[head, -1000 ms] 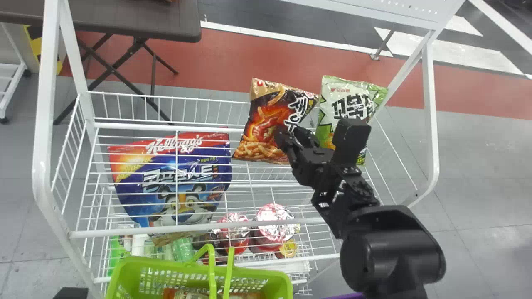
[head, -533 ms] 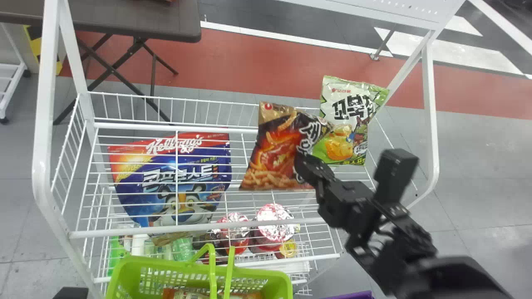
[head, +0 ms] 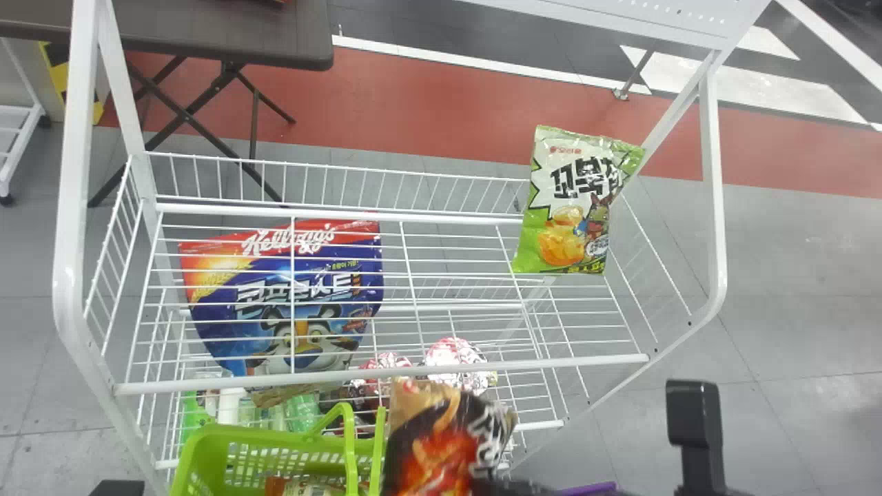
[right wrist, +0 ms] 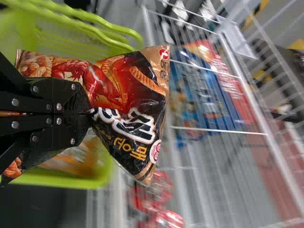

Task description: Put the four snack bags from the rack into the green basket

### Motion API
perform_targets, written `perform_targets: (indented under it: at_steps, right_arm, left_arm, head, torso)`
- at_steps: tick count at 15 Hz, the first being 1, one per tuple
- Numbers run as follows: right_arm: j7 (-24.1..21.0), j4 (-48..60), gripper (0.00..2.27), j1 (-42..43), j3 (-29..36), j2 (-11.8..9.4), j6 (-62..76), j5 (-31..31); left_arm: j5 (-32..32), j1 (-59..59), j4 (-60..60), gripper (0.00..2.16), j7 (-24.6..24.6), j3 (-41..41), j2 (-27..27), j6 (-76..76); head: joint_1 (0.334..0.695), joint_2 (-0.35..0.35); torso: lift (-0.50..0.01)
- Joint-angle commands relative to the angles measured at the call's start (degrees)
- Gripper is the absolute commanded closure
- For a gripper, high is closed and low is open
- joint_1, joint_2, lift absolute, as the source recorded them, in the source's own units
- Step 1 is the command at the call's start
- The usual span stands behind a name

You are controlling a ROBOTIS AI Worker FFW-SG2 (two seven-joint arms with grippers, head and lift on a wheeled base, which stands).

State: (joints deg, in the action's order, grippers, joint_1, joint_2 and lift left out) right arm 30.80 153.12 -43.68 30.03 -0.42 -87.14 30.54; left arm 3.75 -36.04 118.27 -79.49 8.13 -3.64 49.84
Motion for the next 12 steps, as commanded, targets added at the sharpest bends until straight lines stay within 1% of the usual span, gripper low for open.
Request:
perform_targets:
  at_steps: [1, 2, 4, 6, 8, 10, 12]
  right_arm:
    - [0.4, -1.86, 2.11, -1.06, 0.02, 0.47, -2.94, 0.22]
    - [0.4, -4.41, 2.11, -1.06, -1.29, 0.47, -2.94, -0.22]
    - [-0.39, -7.84, 2.11, -0.44, -5.34, 0.47, -2.94, -3.38]
    - [-1.27, -11.09, 2.11, 0.61, -9.82, 0.42, -2.94, -5.23]
    - [-3.12, -12.85, 2.11, 1.23, -15.0, 0.42, -2.94, -6.46]
    - [-4.43, -13.11, 2.11, 1.23, -18.87, 0.42, 2.1, -6.46]
    - [-4.43, -14.34, 2.1, 0.97, -20.98, 0.47, 8.43, -6.19]
  left_arm:
    - [-0.06, 0.35, 0.12, 2.14, 0.38, 0.31, 0.04, 0.4]
    - [-0.23, 0.44, 0.21, 2.14, 0.38, 0.48, 0.04, 0.57]
    - [-0.5, 0.62, 0.3, 2.14, 0.82, 1.27, 0.04, 0.75]
    - [-0.59, 0.62, 0.3, 2.14, 1.09, 1.45, -0.05, 0.92]
    - [-0.67, 0.62, 0.3, 2.14, 1.18, 1.62, 0.04, 0.92]
    - [-0.67, 0.53, 0.3, 2.14, 1.18, 1.8, 0.04, 0.92]
    - [-0.67, 0.53, -0.23, 2.14, 1.26, 1.8, 0.04, 0.75]
  head:
    - [0.695, -0.35]
    - [0.695, -0.35]
    - [0.695, -0.35]
    - [0.695, -0.35]
    - [0.695, -0.35]
    - [0.695, -0.35]
    - [0.695, -0.35]
  torso:
    - [-0.006]
    - [-0.006]
    - [-0.006]
    - [-0.006]
    - [-0.006]
    - [-0.006]
    - [-0.006]
